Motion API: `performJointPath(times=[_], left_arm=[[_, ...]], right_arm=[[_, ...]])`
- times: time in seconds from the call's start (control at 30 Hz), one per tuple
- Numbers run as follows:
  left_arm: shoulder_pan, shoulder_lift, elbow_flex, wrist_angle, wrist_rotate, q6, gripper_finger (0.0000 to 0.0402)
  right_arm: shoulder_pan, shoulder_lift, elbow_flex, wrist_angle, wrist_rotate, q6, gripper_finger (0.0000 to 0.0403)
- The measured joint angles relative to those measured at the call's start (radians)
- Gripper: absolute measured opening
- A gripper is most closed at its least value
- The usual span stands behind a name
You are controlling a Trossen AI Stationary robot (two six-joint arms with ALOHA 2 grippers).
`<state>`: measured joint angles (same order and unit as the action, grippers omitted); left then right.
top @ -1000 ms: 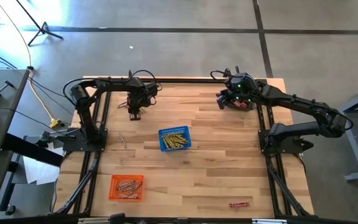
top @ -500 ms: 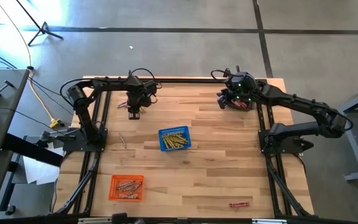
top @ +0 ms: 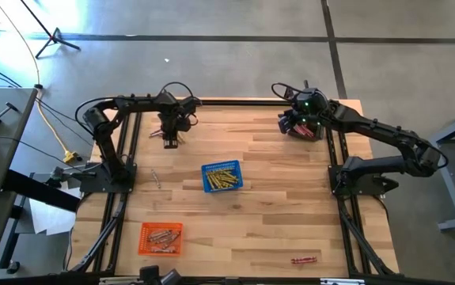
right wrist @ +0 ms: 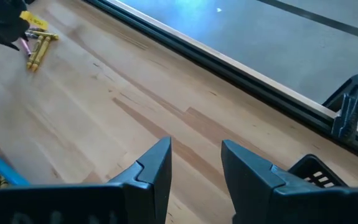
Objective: Sort crayons
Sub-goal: Put the red crayon into the black basket
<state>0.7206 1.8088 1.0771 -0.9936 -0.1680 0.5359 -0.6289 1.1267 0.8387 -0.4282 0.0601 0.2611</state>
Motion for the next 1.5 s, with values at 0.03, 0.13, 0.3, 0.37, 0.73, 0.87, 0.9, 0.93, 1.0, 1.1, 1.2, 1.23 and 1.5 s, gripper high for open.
performJointPath(times=[0.03, 0.13, 0.3, 0.37, 0.73, 0.87, 0.9, 0.93, 1.0, 1.1, 1.2, 1.23, 1.5], left_arm=[[0.004, 0.0, 0.0, 0.002, 0.018, 0.001, 0.0104], [0.017, 0.0, 0.0, 0.005, 0.043, 0.008, 0.0104], [0.034, 0.0, 0.0, 0.007, 0.044, 0.008, 0.0104], [0.041, 0.0, 0.0, 0.008, 0.045, 0.01, 0.0104], [0.057, 0.049, 0.002, 0.006, 0.028, -0.016, 0.0104], [0.055, 0.068, 0.005, 0.001, 0.021, -0.044, 0.0104], [0.055, 0.068, 0.005, -0.001, 0.021, -0.046, 0.0104], [0.055, 0.069, 0.004, -0.003, 0.021, -0.05, 0.0103], [0.056, 0.069, 0.004, -0.011, 0.022, -0.053, 0.0098], [0.055, 0.071, 0.003, -0.03, 0.026, -0.055, 0.0075], [0.049, 0.072, 0.002, -0.055, 0.046, -0.074, 0.0036], [0.048, 0.072, 0.002, -0.062, 0.061, -0.091, 0.0022], [-0.004, 0.07, -0.003, -0.141, 0.181, -0.205, 0.0004]], right_arm=[[0.0, 0.0, 0.0, 0.0, 0.0, 0.0, 0.0126], [0.0, 0.0, 0.0, 0.0, 0.0, 0.0, 0.0126], [0.0, 0.0, 0.0, 0.0, 0.0, 0.0, 0.0126], [0.0, 0.0, 0.0, 0.0, 0.0, 0.0, 0.0126], [0.0, 0.0, 0.0, 0.0, 0.0, 0.0, 0.0126], [0.0, 0.0, 0.0, 0.0, 0.0, 0.0, 0.0126], [0.0, 0.0, 0.0, 0.0, 0.0, 0.0, 0.0126], [0.0, 0.0, 0.0, 0.0, 0.0, 0.0, 0.0126], [0.0, 0.0, 0.0, 0.0, 0.0, 0.0, 0.0126], [0.0, 0.0, 0.0, 0.0, 0.0, 0.0, 0.0126], [0.0, 0.0, 0.0, 0.0, 0.0, -0.011, 0.0126], [0.0, 0.0, 0.0, 0.0, 0.0, -0.014, 0.0126], [0.0, 0.0, 0.0, 0.0, 0.0, -0.018, 0.0126]])
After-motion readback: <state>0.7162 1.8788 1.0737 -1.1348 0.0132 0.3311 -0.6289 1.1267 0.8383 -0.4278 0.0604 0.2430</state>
